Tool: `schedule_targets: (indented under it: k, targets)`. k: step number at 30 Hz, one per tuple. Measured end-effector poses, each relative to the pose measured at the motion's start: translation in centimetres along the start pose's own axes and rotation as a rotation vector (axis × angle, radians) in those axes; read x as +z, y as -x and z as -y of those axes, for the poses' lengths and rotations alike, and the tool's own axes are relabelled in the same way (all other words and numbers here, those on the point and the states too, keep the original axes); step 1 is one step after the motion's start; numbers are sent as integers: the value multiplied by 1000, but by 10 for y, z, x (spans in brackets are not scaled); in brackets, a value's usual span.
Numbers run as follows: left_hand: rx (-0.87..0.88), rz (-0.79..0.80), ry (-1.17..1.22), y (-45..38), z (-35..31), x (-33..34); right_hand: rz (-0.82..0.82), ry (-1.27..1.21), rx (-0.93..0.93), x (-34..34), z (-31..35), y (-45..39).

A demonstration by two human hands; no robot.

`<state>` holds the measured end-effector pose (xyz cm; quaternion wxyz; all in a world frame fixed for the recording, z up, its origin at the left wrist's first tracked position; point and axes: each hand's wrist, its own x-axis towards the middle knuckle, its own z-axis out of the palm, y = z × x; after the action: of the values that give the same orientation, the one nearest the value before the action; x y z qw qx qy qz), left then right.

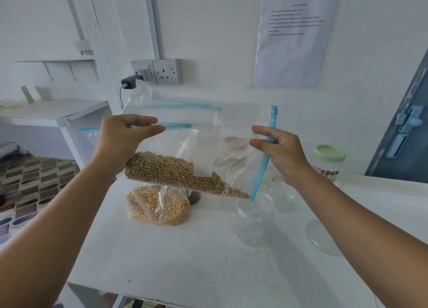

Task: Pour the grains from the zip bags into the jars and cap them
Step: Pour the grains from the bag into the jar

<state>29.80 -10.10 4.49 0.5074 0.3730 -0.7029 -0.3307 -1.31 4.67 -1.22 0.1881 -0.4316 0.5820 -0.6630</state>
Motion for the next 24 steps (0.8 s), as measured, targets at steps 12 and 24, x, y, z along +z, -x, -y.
schedule_targets:
  k: [12,24]
  targets:
    - [21,2,0,-9,-9,-1,-8,-12,-8,0,2,-3]
    - [76,41,-6,-30,-24,-7,-30,-80,11,1,4,-6]
